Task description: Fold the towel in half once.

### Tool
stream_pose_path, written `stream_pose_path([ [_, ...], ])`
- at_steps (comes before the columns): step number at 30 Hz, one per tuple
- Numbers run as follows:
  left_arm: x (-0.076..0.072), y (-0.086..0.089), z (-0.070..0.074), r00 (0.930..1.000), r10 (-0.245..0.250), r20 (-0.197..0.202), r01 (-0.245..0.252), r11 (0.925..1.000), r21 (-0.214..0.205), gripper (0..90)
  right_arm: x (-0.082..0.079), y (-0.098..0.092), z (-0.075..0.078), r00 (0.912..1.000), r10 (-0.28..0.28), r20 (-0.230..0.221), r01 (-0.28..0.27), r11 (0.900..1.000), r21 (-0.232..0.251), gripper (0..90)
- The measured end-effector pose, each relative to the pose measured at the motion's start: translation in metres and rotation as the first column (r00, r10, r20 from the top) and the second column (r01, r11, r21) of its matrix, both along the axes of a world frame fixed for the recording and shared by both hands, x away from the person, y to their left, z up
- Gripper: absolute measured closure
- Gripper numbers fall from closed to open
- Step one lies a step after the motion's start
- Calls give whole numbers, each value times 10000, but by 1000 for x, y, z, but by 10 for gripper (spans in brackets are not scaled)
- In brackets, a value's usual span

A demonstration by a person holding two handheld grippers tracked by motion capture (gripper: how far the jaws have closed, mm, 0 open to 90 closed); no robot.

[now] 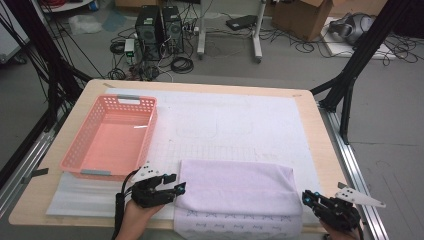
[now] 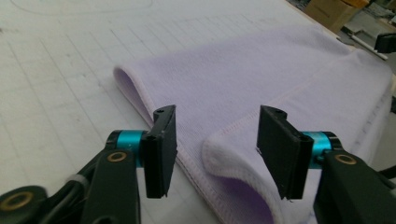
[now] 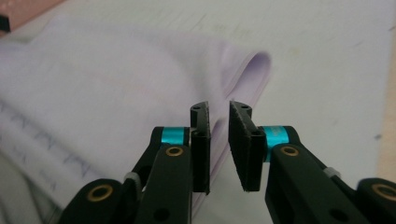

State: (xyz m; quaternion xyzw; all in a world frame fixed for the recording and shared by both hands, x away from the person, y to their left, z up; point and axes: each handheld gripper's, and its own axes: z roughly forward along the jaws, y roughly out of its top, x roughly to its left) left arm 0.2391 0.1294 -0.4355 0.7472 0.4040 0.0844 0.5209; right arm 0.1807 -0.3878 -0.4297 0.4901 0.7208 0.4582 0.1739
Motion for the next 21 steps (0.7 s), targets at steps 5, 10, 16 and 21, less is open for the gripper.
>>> stream_pose_path([
  [5,16,-5,7,9989,177,434,-174,9998,-69,414,32,7,0,9994,-348,-91,343,9980,-525,715],
  [10,36,-9,3,9991,359,230,-359,9994,-5,408,72,28,-16,9962,-371,-790,302,9958,-867,676],
  [16,43,-8,-3,9976,690,80,-691,9975,119,410,95,25,-19,9898,-1324,-517,1211,9759,-1818,864],
  [21,47,-5,-8,9954,948,-105,-940,9939,576,411,87,19,-16,9855,-1680,-247,1640,9793,-1189,655],
])
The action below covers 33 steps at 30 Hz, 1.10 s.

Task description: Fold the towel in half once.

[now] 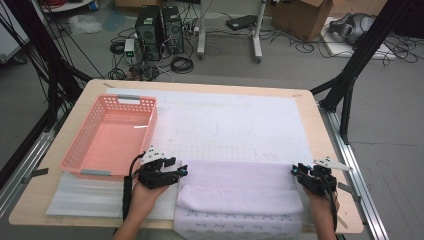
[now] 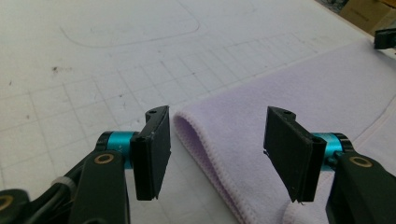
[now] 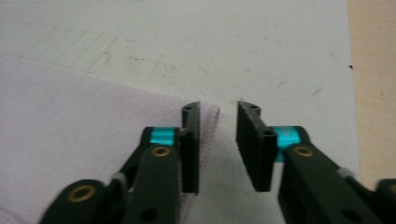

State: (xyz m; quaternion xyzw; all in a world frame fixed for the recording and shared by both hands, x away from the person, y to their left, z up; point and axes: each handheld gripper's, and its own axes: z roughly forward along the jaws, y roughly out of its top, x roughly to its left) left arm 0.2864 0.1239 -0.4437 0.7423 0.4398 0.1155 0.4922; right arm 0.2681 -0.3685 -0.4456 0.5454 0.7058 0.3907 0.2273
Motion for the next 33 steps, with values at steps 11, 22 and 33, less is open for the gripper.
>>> stream_pose_path([
  [11,13,-15,-9,9974,-290,-655,332,9975,631,402,-1,14,-1,9874,1309,-887,-1355,9896,-490,513],
  [22,10,-25,-8,9999,118,-124,-96,9866,1628,719,-5,25,4,9862,1155,-1185,-1255,9888,-807,821],
  [33,15,-22,-4,9992,320,-234,-298,9956,884,868,-7,17,-1,9929,1097,-468,-1104,9938,-133,846],
])
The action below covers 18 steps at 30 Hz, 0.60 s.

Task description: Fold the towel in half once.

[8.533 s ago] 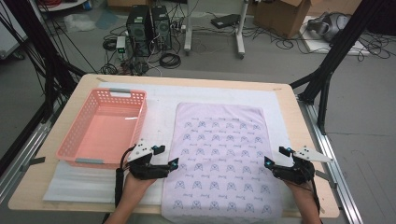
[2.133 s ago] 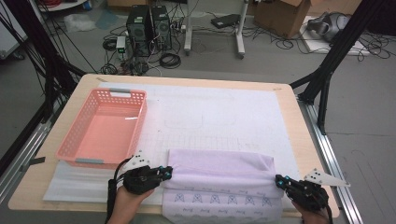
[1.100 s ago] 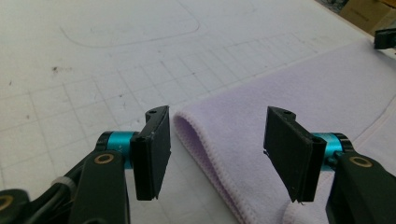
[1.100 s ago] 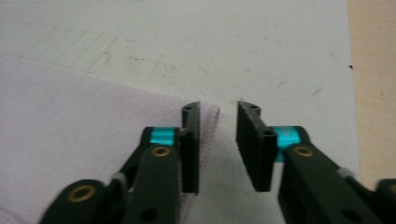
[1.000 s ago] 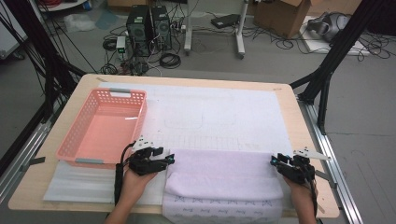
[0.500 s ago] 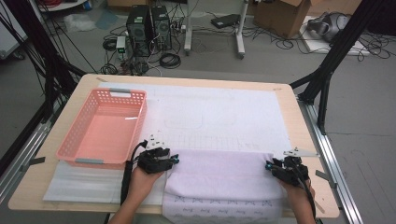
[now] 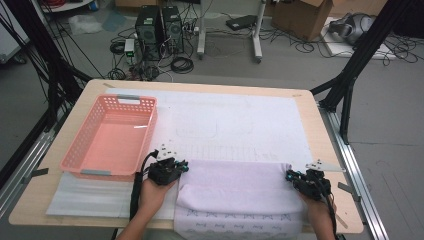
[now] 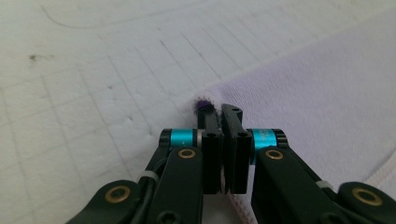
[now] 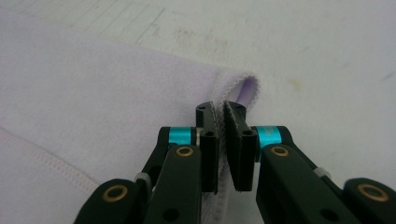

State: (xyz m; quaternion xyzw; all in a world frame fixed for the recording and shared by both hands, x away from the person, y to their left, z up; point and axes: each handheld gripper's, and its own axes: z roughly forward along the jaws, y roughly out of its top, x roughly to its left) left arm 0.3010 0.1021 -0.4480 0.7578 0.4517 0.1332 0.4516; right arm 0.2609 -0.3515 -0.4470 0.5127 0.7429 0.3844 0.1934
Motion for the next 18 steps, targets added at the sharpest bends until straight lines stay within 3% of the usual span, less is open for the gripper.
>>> stream_pose_path([
  [1,5,2,3,9999,108,-41,-109,9997,-230,869,0,1,1,9997,-57,241,57,10000,-9,848],
  [5,23,2,15,9989,473,-33,-474,9982,-369,868,8,3,9,9955,-365,880,361,9993,62,851],
  [10,53,4,32,9961,878,-93,-882,9938,-670,868,35,5,12,9939,-480,988,470,9988,125,850],
  [14,76,7,37,9920,1222,-316,-1244,9889,-818,868,60,9,23,9929,-436,1108,449,9989,-98,849],
  [18,92,6,41,9921,1250,-40,-1250,9893,-751,867,83,11,34,9906,-569,1243,583,9983,-79,849],
])
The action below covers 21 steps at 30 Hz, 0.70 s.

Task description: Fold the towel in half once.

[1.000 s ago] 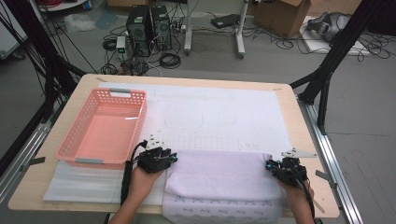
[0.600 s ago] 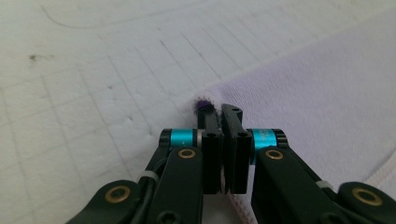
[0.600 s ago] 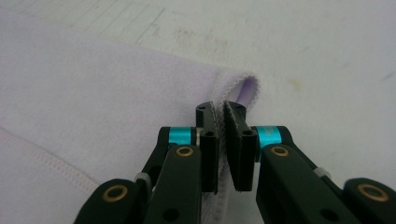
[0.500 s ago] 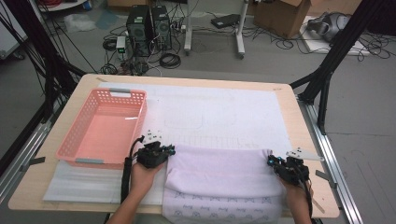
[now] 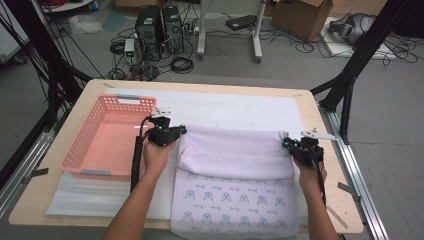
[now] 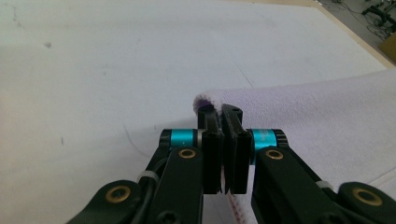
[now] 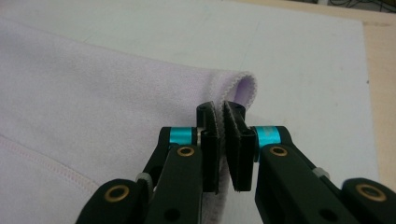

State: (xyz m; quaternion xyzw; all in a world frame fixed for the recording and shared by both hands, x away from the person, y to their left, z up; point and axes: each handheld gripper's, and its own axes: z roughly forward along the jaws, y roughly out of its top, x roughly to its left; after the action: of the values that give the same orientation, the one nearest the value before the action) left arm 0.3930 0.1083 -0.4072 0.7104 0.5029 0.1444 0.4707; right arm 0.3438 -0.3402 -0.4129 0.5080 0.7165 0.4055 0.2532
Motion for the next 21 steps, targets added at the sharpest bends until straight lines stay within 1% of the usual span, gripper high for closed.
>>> stream_pose_path([
  [1,3,0,1,10000,40,15,-40,10000,43,867,4,0,1,10000,-27,0,27,10000,27,849],
  [3,9,0,3,9998,155,148,-153,9998,-142,867,15,2,3,9999,-44,-105,43,9999,-155,849],
  [4,11,-1,4,9997,168,197,-166,9998,-61,867,19,3,4,9999,-70,-139,67,9997,-214,848],
  [7,17,-1,4,9994,186,299,-186,9998,7,866,27,5,6,9997,-151,-186,145,9994,-330,848],
  [9,20,-1,5,9991,218,361,-220,9997,55,866,33,7,6,9997,-71,-227,61,9989,-462,848],
  [11,23,-1,6,9989,260,388,-263,9996,77,866,37,7,6,9996,-103,-278,91,9989,-460,848],
  [12,24,-2,5,9986,248,467,-255,9996,143,866,39,7,5,9997,-160,-193,153,9992,-367,848],
  [13,24,-2,5,9987,201,458,-210,9996,181,867,40,6,4,9995,-218,-217,213,9994,-272,847],
  [14,24,-3,4,9988,107,472,-118,9997,224,866,41,7,2,9989,-298,-353,291,9993,-215,846],
  [15,24,-3,2,9989,-26,464,16,9998,199,862,42,8,0,9983,-349,-467,336,9990,-278,839],
  [16,24,-3,2,9990,-148,425,141,9997,175,845,43,9,-2,9978,-424,-504,404,9984,-384,815],
  [17,24,-3,2,9989,-203,413,197,9997,140,796,43,10,-2,9976,-456,-512,439,9984,-349,768],
  [18,23,-3,3,9988,-224,424,222,9997,38,707,43,10,-2,9973,-540,-495,528,9983,-254,676],
  [19,22,-2,4,9987,-205,474,208,9998,-54,648,42,9,-1,9969,-645,-440,643,9979,-63,626],
  [20,20,-1,7,9981,-241,566,248,9996,-107,633,41,9,0,9969,-672,-416,676,9977,84,622],
  [21,19,-1,9,9976,-219,665,229,9996,-145,622,40,8,1,9971,-661,-371,664,9978,79,618],
])
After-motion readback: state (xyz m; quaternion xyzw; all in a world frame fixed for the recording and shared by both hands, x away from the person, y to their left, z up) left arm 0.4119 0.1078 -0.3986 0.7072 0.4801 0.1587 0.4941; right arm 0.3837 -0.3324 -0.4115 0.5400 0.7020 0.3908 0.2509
